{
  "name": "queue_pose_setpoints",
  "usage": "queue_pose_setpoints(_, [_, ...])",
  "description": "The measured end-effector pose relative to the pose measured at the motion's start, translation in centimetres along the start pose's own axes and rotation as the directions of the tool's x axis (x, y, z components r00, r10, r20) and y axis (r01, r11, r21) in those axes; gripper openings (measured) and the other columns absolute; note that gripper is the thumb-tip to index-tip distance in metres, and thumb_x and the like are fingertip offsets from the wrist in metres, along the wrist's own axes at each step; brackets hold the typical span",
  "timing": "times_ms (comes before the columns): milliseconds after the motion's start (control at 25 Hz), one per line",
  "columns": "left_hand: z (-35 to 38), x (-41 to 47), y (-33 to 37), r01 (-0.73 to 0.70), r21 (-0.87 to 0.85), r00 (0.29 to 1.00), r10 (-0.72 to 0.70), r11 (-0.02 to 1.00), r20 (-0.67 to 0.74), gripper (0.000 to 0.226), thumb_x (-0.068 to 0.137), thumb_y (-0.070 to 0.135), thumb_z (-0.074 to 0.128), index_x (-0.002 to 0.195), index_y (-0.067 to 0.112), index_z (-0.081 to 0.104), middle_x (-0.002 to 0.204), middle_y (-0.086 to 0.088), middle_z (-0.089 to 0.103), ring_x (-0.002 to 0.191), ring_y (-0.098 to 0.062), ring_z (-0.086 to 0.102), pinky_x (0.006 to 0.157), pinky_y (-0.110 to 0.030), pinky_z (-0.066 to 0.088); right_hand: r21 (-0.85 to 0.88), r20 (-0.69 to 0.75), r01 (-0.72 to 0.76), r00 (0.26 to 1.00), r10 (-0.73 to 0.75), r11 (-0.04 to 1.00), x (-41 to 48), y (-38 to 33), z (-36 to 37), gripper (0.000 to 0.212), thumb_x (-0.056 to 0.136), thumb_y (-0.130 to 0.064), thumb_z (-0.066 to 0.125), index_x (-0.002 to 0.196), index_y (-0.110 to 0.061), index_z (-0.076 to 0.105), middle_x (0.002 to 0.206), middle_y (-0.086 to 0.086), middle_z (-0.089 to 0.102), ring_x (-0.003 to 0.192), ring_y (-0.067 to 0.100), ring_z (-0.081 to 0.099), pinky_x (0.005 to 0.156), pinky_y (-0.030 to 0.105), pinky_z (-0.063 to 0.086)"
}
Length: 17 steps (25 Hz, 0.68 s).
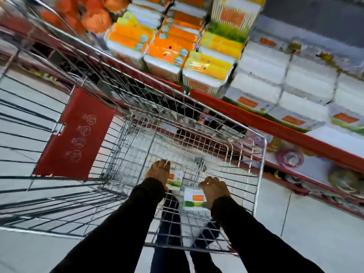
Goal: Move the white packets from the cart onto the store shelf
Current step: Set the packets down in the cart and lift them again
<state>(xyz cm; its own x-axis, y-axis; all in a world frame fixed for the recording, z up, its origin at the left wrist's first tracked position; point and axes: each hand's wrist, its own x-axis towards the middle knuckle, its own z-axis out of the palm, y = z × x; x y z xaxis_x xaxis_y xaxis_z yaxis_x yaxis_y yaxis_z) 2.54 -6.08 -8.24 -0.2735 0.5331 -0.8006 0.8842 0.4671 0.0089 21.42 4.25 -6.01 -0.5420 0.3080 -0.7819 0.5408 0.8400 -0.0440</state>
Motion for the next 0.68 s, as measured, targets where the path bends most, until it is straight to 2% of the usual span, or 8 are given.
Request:
queue_pose_setpoints(80, [0.6,1.3,-0.3,-0.033,0.016,0.999,0.033,0.999,0.005,0.100,0.084,0.041,0.073,0.156,0.008,0.011,0.162,-0.018,0.014,0.149,-0.037,0.017,0.123,-0.039,0.022,0.000,0.012,-0.013,1.000,0.013,1.000,1.3,-0.2,1.1,0.066,0.081,-0.031,0.073,0.139,-0.018,0.043,0.136,0.010,0.045,0.124,0.033,0.045,0.099,0.043,0.040])
queue_pose_setpoints(120, [0.7,1.6,-0.2,-0.048,0.006,0.999,0.048,0.999,-0.011,0.096,0.084,0.039,0.073,0.154,0.007,0.016,0.160,-0.017,0.020,0.147,-0.036,0.021,0.122,-0.039,0.023,0.013,0.014,-0.008,1.000,0.008,1.000,1.7,-0.2,1.5,0.065,0.081,-0.028,0.073,0.139,-0.017,0.043,0.135,0.010,0.046,0.123,0.032,0.046,0.099,0.043,0.041])
queue_pose_setpoints(280, [0.6,2.0,0.0,-0.082,-0.089,0.996,0.077,0.993,-0.052,0.091,0.073,0.030,0.084,0.141,0.002,0.030,0.141,-0.016,0.042,0.128,-0.034,0.046,0.106,-0.043,0.045,0.195,0.022,-0.006,1.000,0.002,0.981,2.2,-0.1,1.7,0.061,0.073,-0.020,0.078,0.125,-0.011,0.048,0.127,0.009,0.053,0.113,0.030,0.057,0.091,0.035,0.047])
queue_pose_setpoints(360, [0.0,1.4,0.0,-0.100,-0.137,0.995,0.099,0.985,-0.019,0.083,0.074,0.024,0.083,0.137,0.002,0.033,0.135,-0.016,0.050,0.122,-0.034,0.053,0.101,-0.044,0.050,0.282,0.060,-0.040,0.998,0.024,0.959,1.7,0.1,1.2,0.057,0.072,-0.023,0.081,0.119,-0.012,0.050,0.122,0.009,0.059,0.107,0.029,0.062,0.082,0.032,0.049])
queue_pose_setpoints(440, [-0.7,0.6,0.1,-0.104,-0.127,0.995,0.103,0.986,-0.017,0.071,0.079,0.023,0.080,0.132,0.004,0.038,0.131,-0.016,0.056,0.118,-0.033,0.058,0.098,-0.042,0.052,0.322,0.069,-0.064,0.997,0.044,0.945,1.2,0.3,0.5,0.051,0.074,-0.021,0.081,0.116,-0.014,0.053,0.120,0.008,0.063,0.106,0.028,0.064,0.075,0.028,0.045])
queue_pose_setpoints(520, [-1.4,-0.5,0.1,-0.094,-0.101,0.995,0.091,0.990,-0.029,0.065,0.081,0.020,0.078,0.131,0.005,0.040,0.128,-0.015,0.059,0.117,-0.032,0.060,0.096,-0.041,0.054,0.340,0.042,-0.074,0.997,0.063,0.938,0.6,0.3,-0.2,0.053,0.074,-0.017,0.081,0.120,-0.016,0.054,0.123,0.007,0.063,0.108,0.027,0.064,0.077,0.027,0.046])
queue_pose_setpoints(680, [-2.5,-4.0,0.8,-0.007,-0.075,0.993,-0.002,0.997,-0.122,0.059,0.085,0.007,0.071,0.136,0.008,0.040,0.123,-0.012,0.063,0.113,-0.027,0.064,0.092,-0.034,0.057,0.278,-0.084,-0.062,0.993,0.089,0.959,-2.2,0.1,-2.4,0.050,0.078,-0.017,0.078,0.124,-0.018,0.059,0.126,0.008,0.061,0.112,0.029,0.063,0.090,0.038,0.054])
